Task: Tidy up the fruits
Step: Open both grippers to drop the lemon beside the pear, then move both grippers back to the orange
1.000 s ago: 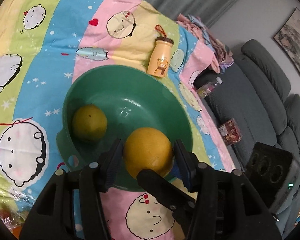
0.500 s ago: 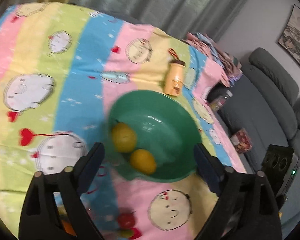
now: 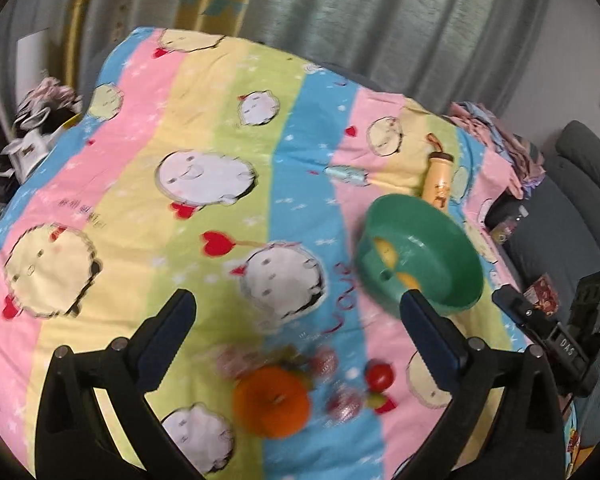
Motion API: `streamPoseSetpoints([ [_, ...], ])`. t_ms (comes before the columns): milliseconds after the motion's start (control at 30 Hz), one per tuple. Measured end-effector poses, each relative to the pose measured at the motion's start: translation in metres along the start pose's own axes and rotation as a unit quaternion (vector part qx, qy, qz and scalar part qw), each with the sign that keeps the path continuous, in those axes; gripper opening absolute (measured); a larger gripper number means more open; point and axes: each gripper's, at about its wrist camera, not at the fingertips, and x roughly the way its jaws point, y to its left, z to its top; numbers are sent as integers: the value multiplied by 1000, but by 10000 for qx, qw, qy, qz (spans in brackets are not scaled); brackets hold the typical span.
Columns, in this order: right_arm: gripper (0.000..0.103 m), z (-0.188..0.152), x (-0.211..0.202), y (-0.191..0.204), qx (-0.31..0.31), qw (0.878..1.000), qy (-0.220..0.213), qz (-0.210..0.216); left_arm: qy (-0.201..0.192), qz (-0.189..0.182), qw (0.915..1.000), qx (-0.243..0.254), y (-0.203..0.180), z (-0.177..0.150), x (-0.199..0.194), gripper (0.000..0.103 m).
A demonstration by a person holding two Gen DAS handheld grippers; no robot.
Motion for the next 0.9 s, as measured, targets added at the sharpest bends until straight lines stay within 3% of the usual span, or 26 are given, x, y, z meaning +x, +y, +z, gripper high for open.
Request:
streamPoseSetpoints([
  [233,70,-35,1,14,-108,9986,372,364,427,140,9987,-237,27,-33,-5,102],
  [367,70,-59,4,32,-284,9948,691,689,690,21,9970,-348,32,-49,-1,102],
  [633,70,-99,24,93,-1281,9763,1460,958,906,-216,9947,-425,36,-66,-1,102],
  [900,70,-117,51,135,-2015,9580,1794,969,919,-427,9936,-491,47,-78,-1,101],
])
